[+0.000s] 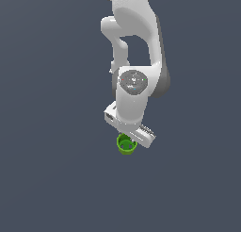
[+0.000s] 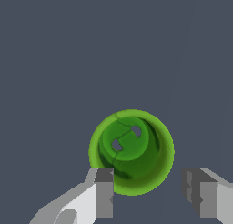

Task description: Pick up the object and move it to a goal position.

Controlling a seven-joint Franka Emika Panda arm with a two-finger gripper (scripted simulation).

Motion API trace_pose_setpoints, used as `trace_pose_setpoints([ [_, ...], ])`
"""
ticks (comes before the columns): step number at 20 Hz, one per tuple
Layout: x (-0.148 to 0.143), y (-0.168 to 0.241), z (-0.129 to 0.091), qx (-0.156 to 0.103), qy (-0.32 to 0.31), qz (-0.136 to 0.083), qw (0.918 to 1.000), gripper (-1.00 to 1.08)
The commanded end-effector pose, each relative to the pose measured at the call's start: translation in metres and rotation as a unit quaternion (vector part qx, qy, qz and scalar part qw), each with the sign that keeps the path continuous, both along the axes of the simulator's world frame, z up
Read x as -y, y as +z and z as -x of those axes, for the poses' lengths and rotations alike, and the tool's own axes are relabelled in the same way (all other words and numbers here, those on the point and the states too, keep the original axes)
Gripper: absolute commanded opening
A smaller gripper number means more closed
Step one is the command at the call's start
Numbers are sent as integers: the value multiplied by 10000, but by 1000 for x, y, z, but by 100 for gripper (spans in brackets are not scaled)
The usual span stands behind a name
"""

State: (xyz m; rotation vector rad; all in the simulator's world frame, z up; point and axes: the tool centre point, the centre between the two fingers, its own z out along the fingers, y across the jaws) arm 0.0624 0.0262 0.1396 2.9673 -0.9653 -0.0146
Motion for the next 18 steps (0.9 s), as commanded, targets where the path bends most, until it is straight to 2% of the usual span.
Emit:
trace_pose_setpoints([
  [1, 0, -3, -4, -15, -335, 29, 9994, 28],
  [9, -2, -14, -18, -45, -1365, 139, 9905, 28],
  [18, -6, -26, -31, -44, -2461, 284, 9688, 28],
])
